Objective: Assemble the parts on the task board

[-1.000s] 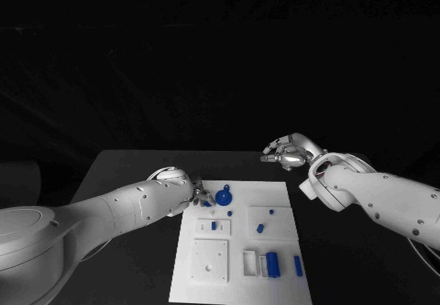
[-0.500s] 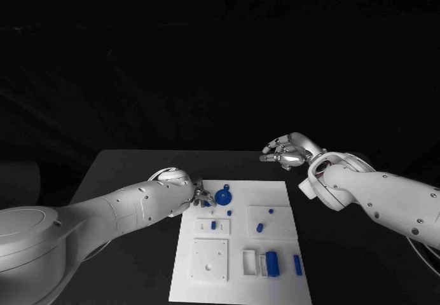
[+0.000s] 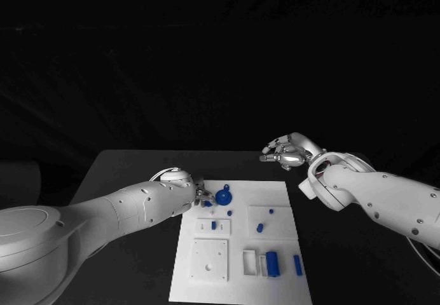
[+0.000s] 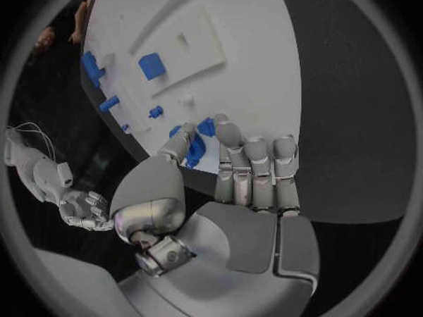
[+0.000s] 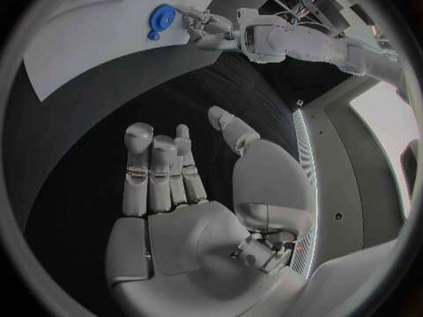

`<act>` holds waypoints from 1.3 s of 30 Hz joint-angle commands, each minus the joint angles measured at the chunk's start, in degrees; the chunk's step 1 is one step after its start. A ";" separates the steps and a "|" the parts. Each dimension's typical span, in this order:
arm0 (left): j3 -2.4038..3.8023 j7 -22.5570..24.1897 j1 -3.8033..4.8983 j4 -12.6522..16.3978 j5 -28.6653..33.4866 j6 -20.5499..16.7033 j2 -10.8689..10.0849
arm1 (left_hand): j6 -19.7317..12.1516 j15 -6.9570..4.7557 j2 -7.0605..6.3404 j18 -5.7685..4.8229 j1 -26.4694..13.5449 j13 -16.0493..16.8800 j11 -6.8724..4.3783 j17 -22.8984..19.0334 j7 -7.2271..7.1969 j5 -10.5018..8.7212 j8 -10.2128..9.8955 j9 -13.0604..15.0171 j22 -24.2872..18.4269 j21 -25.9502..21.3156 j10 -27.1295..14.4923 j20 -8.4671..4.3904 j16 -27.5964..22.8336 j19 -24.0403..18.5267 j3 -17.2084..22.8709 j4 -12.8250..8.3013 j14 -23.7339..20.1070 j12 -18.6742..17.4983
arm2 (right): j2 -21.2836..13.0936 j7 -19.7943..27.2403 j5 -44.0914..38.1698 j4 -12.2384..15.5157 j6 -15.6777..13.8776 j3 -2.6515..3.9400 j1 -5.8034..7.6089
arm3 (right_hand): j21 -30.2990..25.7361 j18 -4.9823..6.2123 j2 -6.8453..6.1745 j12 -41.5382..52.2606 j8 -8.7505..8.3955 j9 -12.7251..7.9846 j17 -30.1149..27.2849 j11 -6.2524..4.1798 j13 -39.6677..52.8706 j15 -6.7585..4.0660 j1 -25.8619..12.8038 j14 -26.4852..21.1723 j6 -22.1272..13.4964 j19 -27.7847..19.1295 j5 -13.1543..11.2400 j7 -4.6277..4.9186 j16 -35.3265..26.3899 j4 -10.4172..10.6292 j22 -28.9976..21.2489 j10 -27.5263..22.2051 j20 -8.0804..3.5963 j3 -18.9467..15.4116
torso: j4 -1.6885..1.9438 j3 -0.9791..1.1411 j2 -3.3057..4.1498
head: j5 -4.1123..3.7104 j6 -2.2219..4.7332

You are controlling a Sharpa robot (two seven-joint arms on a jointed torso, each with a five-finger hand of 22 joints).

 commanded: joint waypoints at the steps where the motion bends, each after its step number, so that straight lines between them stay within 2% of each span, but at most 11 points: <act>1: -0.26 -0.97 -0.46 -0.08 -1.34 -0.16 0.09 | -2.07 -0.37 0.48 0.96 -0.37 0.12 -0.11 -0.06 1.54 -0.11 -0.39 -0.19 -0.07 -0.10 -0.49 -8.94 -0.25 0.28 0.05 0.26 -0.20 -0.25 | -0.01 0.18 -0.06 0.08 1.01 0.02 -0.03 | -0.21 3.61 0.01 0.18 -0.25 0.03 -0.09 0.06 -0.09 -0.08 -0.61 -0.22 -0.07 -0.03 0.34 0.48 0.26 0.48 1.04 -0.14 -0.56 0.01 | -0.05 0.01 0.03 | 0.07 0.00; 5: -0.27 -1.04 -0.47 0.15 -1.32 -0.11 0.03 | -2.29 -0.39 1.60 0.96 -0.07 0.29 -0.07 -0.07 1.62 -0.09 -0.77 -0.37 -0.01 -0.08 -0.85 -8.97 -0.30 0.15 0.07 -0.16 -0.34 -0.23 | 0.00 0.18 -0.06 0.08 1.23 0.02 -0.03 | -0.22 3.61 0.02 0.18 -0.25 0.03 -0.09 0.06 -0.10 -0.08 -0.63 -0.22 -0.08 -0.03 0.34 0.48 0.26 0.51 1.04 -0.14 -0.56 0.00 | -0.03 0.00 0.02 | 0.06 0.02; 7: -0.27 -0.89 -0.47 0.26 -1.20 0.32 0.01 | -4.36 -0.24 2.63 0.92 0.34 0.55 0.30 -0.02 2.12 -0.05 -2.33 -1.13 0.08 0.01 -1.14 -8.98 -0.20 0.07 -0.08 -0.99 -0.34 -0.05 | 0.01 0.16 -0.06 0.04 1.28 0.02 -0.03 | -0.22 3.61 0.02 0.19 -0.26 0.03 -0.09 0.06 -0.10 -0.08 -0.64 -0.22 -0.08 -0.03 0.35 0.48 0.27 0.52 1.04 -0.14 -0.56 0.00 | -0.01 -0.02 0.01 | 0.02 0.00; 8: -0.27 -0.88 -0.47 0.33 -1.19 0.40 0.00 | -4.22 -0.18 3.21 0.92 0.98 0.63 0.32 -0.01 2.16 0.37 -2.47 -1.28 0.12 0.05 -1.20 -9.00 -0.17 0.05 0.12 -1.54 -0.34 0.04 | 0.02 0.15 -0.06 0.03 1.34 0.02 -0.03 | -0.22 3.61 0.02 0.19 -0.26 0.03 -0.09 0.06 -0.10 -0.08 -0.65 -0.22 -0.08 -0.03 0.35 0.49 0.27 0.52 1.04 -0.14 -0.56 0.00 | -0.02 0.00 0.01 | 0.02 0.02; 11: -0.27 -0.79 -0.47 0.40 -1.18 0.80 0.00 | -3.98 -0.07 3.73 0.80 2.35 0.77 0.43 -0.02 2.25 1.01 -2.89 -1.69 0.20 0.08 -1.41 -9.00 -0.18 0.00 0.41 -2.93 -0.39 0.19 | 0.02 0.12 -0.06 -0.02 1.46 0.02 -0.03 | -0.21 3.61 0.04 0.19 -0.26 0.03 -0.09 0.06 -0.11 -0.08 -0.65 -0.22 -0.09 -0.03 0.36 0.49 0.27 0.53 1.04 -0.14 -0.56 0.00 | -0.04 -0.04 0.02 | 0.03 0.00; 16: -0.27 -0.79 -0.47 0.41 -1.17 0.92 -0.06 | -3.58 0.05 4.90 0.53 5.00 0.89 0.54 -0.06 2.33 3.14 -3.37 -2.12 0.27 0.13 -1.52 -8.97 -0.18 0.13 0.96 -5.22 -0.36 0.40 | 0.02 0.08 -0.06 -0.02 1.59 0.02 -0.03 | -0.21 3.61 0.06 0.20 -0.26 0.03 -0.09 0.06 -0.12 -0.08 -0.67 -0.22 -0.09 -0.03 0.38 0.49 0.27 0.56 1.03 -0.14 -0.56 0.00 | -0.05 -0.01 0.00 | 0.04 -0.07; 28: -0.29 -0.77 -0.47 0.51 -1.19 -0.10 -0.30 | -3.57 0.11 5.84 0.31 7.45 0.90 0.61 -0.09 2.44 4.38 -3.80 -2.39 0.30 0.12 -1.51 -8.98 -0.14 0.33 1.16 -6.57 -0.26 0.54 | 0.00 0.02 -0.06 0.08 1.87 0.02 -0.03 | -0.21 3.61 0.11 0.22 -0.27 0.03 -0.09 0.06 -0.14 -0.07 -0.75 -0.21 -0.10 -0.03 0.40 0.49 0.28 0.67 1.04 -0.14 -0.56 -0.02 | -0.01 -0.03 0.01 | 0.03 0.01; 35: -0.27 0.09 -0.47 2.19 -0.80 -1.79 -1.58 | -4.98 0.41 4.95 0.19 7.73 0.89 1.04 -0.10 2.91 6.01 -5.07 -3.05 0.29 0.06 -1.37 -9.00 -0.10 0.49 0.67 -6.38 -0.11 0.68 | -0.10 0.00 -0.06 0.04 1.90 0.02 -0.05 | -0.21 3.61 0.11 0.23 -0.27 0.03 -0.09 0.06 -0.15 -0.07 -0.79 -0.21 -0.09 -0.03 0.41 0.49 0.29 0.71 1.04 -0.14 -0.56 -0.04 | -0.04 -0.04 0.00 | 0.07 0.11; 39: -0.25 0.28 -0.47 3.09 -0.10 -2.02 -2.22 | -5.20 0.57 4.53 0.13 7.61 0.83 1.20 -0.14 3.07 8.24 -5.54 -3.38 0.26 -0.01 -1.35 -9.02 -0.14 0.60 0.63 -6.06 -0.04 0.68 | -0.14 0.00 -0.05 0.07 1.96 0.02 -0.06 | -0.21 3.61 0.11 0.24 -0.27 0.03 -0.09 0.06 -0.16 -0.07 -0.83 -0.21 -0.10 -0.03 0.42 0.49 0.29 0.75 1.04 -0.14 -0.56 -0.05 | -0.01 -0.04 -0.02 | 0.05 0.16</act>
